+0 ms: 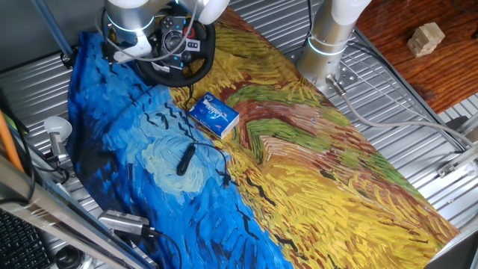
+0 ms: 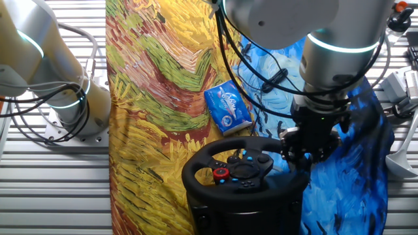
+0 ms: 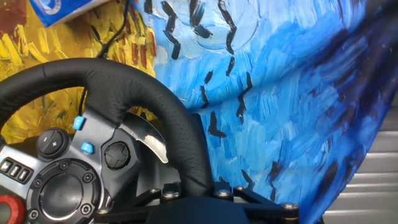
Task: Rotate the steering wheel 90 degrees counterclockwise
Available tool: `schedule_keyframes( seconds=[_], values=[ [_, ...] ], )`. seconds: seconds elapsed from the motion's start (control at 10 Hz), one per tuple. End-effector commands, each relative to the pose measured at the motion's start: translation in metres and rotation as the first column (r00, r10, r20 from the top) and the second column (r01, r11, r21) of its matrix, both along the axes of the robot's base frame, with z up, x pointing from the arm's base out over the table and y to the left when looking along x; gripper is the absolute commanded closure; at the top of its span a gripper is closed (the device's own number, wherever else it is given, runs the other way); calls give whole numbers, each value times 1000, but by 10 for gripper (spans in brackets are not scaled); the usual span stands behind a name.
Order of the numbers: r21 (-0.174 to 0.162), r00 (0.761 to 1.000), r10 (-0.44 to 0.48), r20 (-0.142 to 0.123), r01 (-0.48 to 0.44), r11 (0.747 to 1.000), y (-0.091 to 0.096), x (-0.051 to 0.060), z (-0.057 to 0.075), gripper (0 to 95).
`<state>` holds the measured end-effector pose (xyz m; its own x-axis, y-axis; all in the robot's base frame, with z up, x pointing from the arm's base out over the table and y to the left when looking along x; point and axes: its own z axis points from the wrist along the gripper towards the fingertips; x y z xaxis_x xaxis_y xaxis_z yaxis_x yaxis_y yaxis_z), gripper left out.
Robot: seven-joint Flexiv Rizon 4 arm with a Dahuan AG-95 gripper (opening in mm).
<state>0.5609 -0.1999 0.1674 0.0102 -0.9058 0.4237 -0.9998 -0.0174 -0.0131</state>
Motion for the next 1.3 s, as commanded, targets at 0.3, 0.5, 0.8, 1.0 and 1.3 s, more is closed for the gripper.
schedule_keyframes(
  seconds=[0.3, 0.5, 0.8, 1.0, 1.3],
  values=[
    [3, 998, 64, -27, -64, 998, 7, -1, -6, 950],
    [6, 996, 82, -36, -82, 997, 11, -2, -8, 950],
    [13, 995, 93, -41, -92, 996, 15, -2, -10, 950],
    [25, 995, 93, -40, -92, 995, 16, -3, -10, 950],
    [52, 994, 97, -39, -95, 994, 15, -2, -10, 950]
  ],
)
